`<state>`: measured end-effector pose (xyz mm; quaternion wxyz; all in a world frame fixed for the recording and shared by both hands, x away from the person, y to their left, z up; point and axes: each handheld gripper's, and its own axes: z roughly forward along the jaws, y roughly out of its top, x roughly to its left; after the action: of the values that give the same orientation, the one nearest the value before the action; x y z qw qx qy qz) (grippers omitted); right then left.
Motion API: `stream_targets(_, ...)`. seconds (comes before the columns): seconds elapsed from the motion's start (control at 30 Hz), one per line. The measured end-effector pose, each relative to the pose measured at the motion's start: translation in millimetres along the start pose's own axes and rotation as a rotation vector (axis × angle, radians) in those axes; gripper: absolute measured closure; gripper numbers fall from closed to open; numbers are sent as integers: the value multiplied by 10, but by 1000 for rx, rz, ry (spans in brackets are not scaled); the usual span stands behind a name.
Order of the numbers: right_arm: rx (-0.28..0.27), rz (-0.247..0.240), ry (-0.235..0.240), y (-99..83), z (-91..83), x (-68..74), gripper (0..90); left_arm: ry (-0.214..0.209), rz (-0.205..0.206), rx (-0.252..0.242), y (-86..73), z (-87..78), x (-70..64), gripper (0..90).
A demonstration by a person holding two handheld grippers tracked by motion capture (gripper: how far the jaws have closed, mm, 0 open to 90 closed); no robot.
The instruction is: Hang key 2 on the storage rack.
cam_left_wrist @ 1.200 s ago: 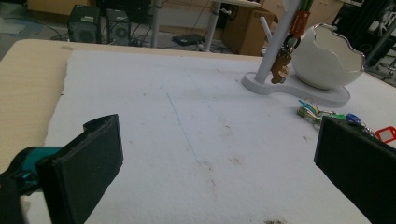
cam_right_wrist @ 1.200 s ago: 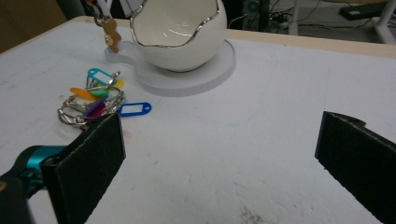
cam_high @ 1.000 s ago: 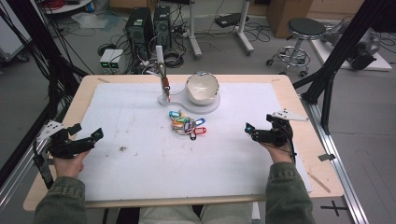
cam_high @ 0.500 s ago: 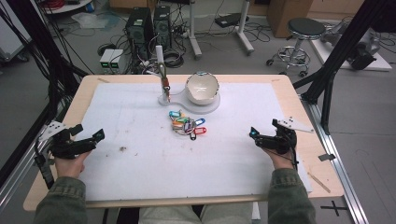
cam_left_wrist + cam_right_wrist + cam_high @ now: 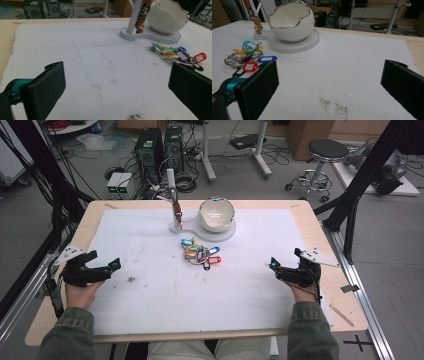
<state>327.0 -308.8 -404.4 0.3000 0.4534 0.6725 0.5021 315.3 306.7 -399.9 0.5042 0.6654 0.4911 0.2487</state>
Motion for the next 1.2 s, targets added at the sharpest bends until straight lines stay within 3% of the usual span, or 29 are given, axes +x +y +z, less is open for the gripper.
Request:
stream_targets(0.27,-14,0,-14,-2,-38,2,7,-45,77,75,156,150,-228,17)
stream_targets(0.53,-29,10,-29,-3,-62,-6,7,-92,143,150,297,512,-443,17)
stream_targets(0.63,-32,16,-34,-8,-68,-19,7,-103,141,165,347,629,-475,17)
stream_targets(1.2,-51,29,-48,-10,-98,-40,7,-162,220,243,636,1013,-733,17)
